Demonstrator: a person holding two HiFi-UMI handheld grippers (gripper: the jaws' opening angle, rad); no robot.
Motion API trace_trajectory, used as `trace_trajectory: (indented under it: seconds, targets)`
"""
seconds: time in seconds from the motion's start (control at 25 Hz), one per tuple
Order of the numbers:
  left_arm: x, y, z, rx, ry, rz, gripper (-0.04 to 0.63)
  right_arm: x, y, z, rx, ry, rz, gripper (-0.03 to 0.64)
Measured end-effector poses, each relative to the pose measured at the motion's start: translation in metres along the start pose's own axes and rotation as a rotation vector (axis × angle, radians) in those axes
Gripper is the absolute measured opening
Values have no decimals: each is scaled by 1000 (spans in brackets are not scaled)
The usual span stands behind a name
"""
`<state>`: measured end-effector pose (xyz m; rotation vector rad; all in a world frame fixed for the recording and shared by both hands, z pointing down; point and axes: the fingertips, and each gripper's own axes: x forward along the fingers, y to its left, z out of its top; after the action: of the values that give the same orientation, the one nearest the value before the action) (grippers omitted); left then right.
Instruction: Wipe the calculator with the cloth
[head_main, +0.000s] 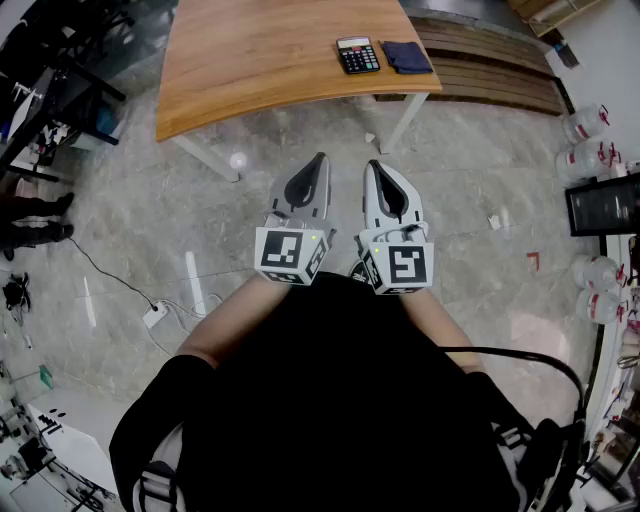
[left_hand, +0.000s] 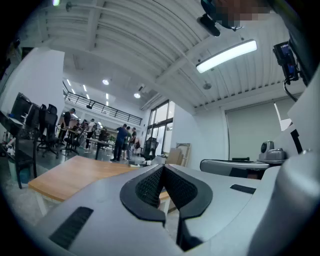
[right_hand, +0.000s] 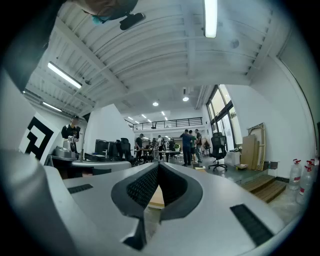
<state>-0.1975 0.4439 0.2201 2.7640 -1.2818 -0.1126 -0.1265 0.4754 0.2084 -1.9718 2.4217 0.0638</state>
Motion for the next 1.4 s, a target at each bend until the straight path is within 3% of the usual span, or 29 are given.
trace_trajectory:
  seconds: [0.64,0.96,1.4]
  targets:
    - [18,-37,-22,-14,44,50,8,-15,-44,-15,23,25,23,15]
    - [24,-66,-31,-2,68,104,8,-28,-86,-22,103,14,23,15]
    - [101,-39,-45,12,72,64,8,40,-124,-46,79,58,29,15]
